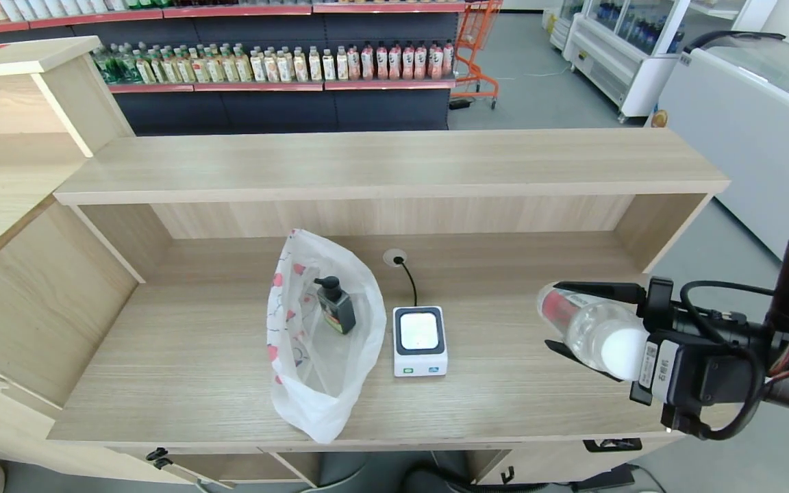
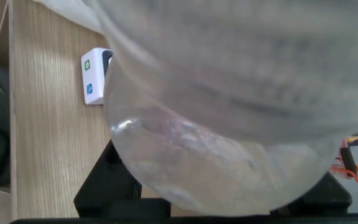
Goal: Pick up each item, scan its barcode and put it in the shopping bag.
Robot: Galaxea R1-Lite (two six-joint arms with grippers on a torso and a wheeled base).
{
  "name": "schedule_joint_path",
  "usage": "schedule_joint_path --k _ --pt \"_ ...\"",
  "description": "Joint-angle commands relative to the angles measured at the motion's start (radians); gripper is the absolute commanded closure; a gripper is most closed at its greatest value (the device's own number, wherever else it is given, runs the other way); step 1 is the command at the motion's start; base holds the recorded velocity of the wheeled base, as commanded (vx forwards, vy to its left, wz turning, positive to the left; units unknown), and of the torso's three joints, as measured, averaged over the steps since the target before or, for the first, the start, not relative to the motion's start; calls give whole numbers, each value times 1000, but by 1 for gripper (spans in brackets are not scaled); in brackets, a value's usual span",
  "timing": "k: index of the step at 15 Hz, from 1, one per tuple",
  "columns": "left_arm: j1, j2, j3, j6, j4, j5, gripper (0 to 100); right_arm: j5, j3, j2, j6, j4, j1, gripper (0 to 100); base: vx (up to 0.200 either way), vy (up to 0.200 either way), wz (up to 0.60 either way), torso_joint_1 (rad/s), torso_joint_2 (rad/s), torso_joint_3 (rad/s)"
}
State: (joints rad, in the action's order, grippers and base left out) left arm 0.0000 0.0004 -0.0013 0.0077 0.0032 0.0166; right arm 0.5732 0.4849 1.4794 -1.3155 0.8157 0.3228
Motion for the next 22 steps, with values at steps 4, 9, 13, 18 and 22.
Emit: schedule_joint_path --k 4,9,13,18,22 --pt "0 0 0 0 0 0 0 45 -173 10 -186 -10 -106 100 0 150 0 2 1 3" --pt "0 0 0 0 0 0 0 22 -181 68 -347 -4 -140 100 0 0 0 0 0 0" --pt "0 0 0 0 0 0 0 4 -178 122 -410 59 -143 100 0 0 0 0 0 0" --pt "0 0 0 0 0 0 0 13 -207 214 -367 275 -90 100 80 0 0 -1 1 -1" --pt "0 0 0 2 0 0 0 14 -236 286 -323 421 -56 100 50 0 0 -2 1 2"
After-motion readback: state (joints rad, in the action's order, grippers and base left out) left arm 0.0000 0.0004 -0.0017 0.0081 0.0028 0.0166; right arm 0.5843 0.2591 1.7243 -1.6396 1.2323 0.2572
